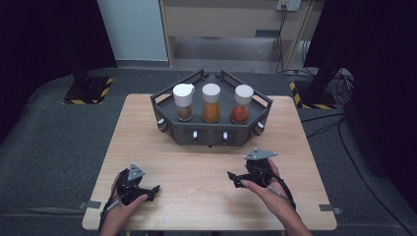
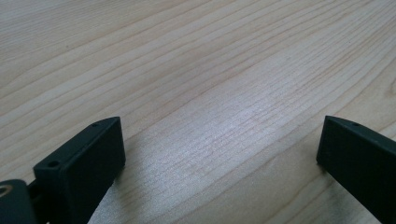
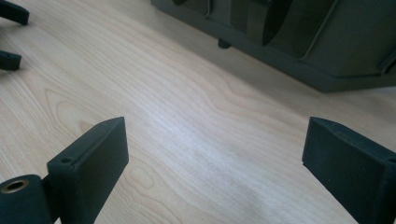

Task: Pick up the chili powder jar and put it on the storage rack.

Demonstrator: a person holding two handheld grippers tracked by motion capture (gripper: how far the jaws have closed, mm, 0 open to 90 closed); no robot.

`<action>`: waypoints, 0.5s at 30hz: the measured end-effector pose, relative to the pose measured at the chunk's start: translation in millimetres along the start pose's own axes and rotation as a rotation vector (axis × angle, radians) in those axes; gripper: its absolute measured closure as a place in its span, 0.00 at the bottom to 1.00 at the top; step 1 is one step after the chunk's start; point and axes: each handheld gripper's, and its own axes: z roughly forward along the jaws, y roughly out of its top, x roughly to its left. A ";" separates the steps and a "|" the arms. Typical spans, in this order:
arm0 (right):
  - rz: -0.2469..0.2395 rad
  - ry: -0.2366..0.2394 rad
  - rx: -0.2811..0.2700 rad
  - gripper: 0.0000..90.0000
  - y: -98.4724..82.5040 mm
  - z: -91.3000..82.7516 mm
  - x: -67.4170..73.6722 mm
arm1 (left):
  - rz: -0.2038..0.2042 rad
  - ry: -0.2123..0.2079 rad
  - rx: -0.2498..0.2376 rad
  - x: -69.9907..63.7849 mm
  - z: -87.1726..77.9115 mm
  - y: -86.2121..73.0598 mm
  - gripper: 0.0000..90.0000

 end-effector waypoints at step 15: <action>-0.013 -0.026 0.084 0.07 -35.5 37.9 14.4 | 0.000 0.000 0.000 -0.1 0.0 -0.1 0.00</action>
